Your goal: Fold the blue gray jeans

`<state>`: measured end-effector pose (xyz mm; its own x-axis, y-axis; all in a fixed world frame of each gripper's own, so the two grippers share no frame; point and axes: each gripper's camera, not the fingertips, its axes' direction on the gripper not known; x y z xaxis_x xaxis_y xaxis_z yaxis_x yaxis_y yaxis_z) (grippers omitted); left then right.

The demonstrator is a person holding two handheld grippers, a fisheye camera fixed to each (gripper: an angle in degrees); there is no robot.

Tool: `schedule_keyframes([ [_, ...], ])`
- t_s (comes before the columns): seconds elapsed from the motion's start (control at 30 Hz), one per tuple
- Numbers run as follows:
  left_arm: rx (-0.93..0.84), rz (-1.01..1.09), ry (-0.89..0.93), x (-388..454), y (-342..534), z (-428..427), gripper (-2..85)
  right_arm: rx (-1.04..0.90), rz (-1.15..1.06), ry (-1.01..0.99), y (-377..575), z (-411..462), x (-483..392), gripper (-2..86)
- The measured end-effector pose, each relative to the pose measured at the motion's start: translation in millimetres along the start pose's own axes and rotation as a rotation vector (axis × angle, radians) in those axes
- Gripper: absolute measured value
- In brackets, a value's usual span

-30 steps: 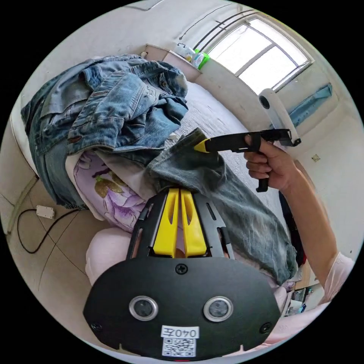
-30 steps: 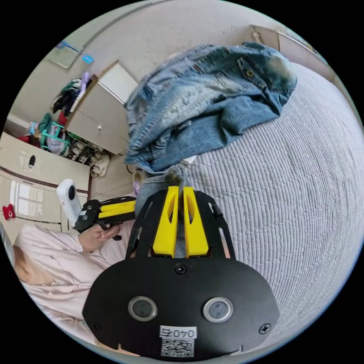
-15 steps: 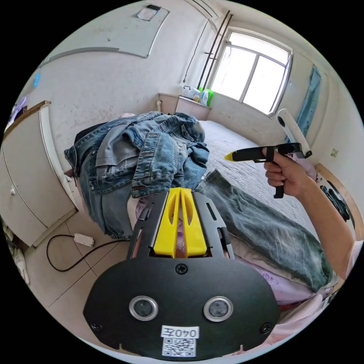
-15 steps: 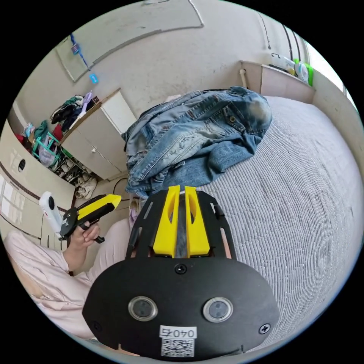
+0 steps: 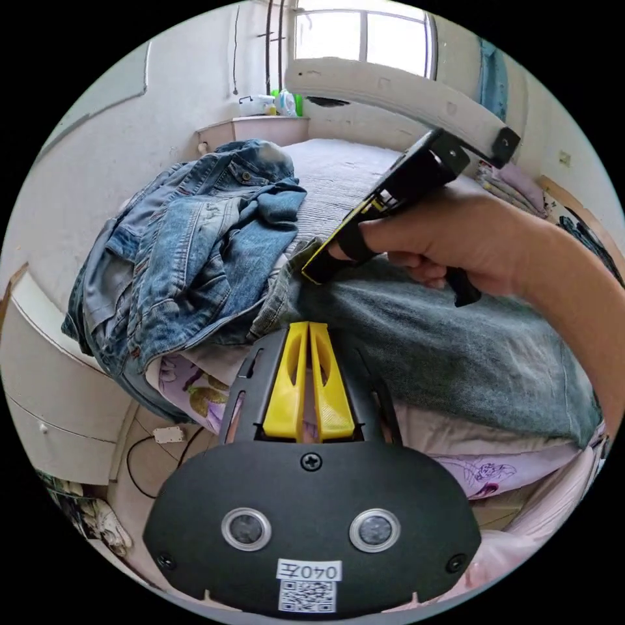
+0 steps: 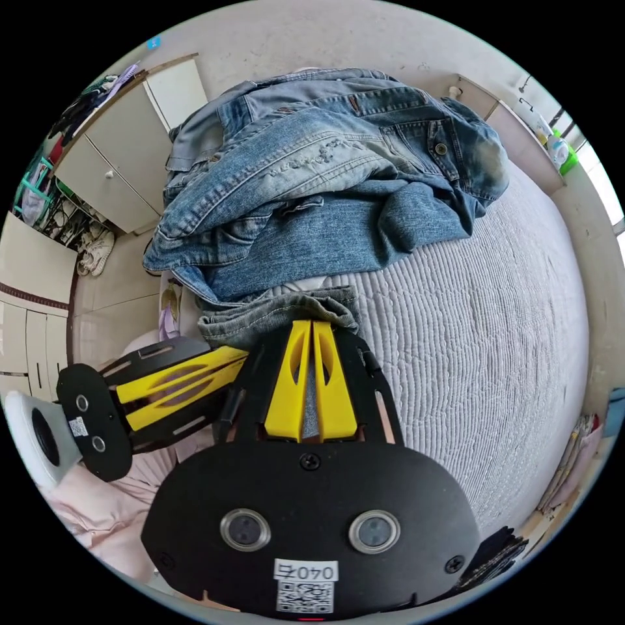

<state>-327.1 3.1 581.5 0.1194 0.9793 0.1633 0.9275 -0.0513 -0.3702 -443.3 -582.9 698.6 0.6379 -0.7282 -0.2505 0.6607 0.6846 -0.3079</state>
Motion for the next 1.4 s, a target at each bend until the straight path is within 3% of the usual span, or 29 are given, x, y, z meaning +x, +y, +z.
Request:
schedule_keyframes([
  [0.13,-0.038,0.107,-0.058,11.7,-15.8,13.1,-1.1,0.030,-0.011,-0.015,-5.0,0.3,-4.3,-1.0],
  [0.27,-0.098,0.167,-0.047,4.9,-35.5,24.6,-1.1,-0.004,-0.073,0.122,-17.1,3.1,-30.6,-0.9],
  [0.43,-0.176,0.164,-0.009,-17.3,-60.9,31.9,-0.9,-0.043,-0.047,0.134,-28.2,3.1,-33.8,-0.8],
  [0.6,0.046,-0.161,0.059,-95.7,-34.6,-21.1,0.0,0.020,-0.099,0.165,-16.3,-30.2,-28.5,0.2],
  [0.67,0.088,-0.259,0.139,-120.7,-18.3,-32.5,1.8,0.107,-0.148,0.186,-3.7,-53.7,-20.1,9.8],
  [0.7,0.110,-0.301,0.207,-132.8,-10.7,-34.1,3.9,0.106,-0.156,0.182,-3.2,-56.1,-16.8,10.6],
  [0.9,0.116,-0.402,0.250,-168.1,-20.3,-9.9,10.5,0.034,-0.180,0.012,-14.7,-47.7,24.1,12.4],
  [1.2,0.065,-0.478,0.235,-210.9,-42.9,37.4,9.6,-0.085,-0.146,-0.139,-30.5,-9.3,69.2,12.6],
  [1.4,0.098,-0.501,0.197,-226.7,-30.7,51.1,7.5,-0.091,-0.184,-0.308,-7.4,-13.3,97.0,4.8],
])
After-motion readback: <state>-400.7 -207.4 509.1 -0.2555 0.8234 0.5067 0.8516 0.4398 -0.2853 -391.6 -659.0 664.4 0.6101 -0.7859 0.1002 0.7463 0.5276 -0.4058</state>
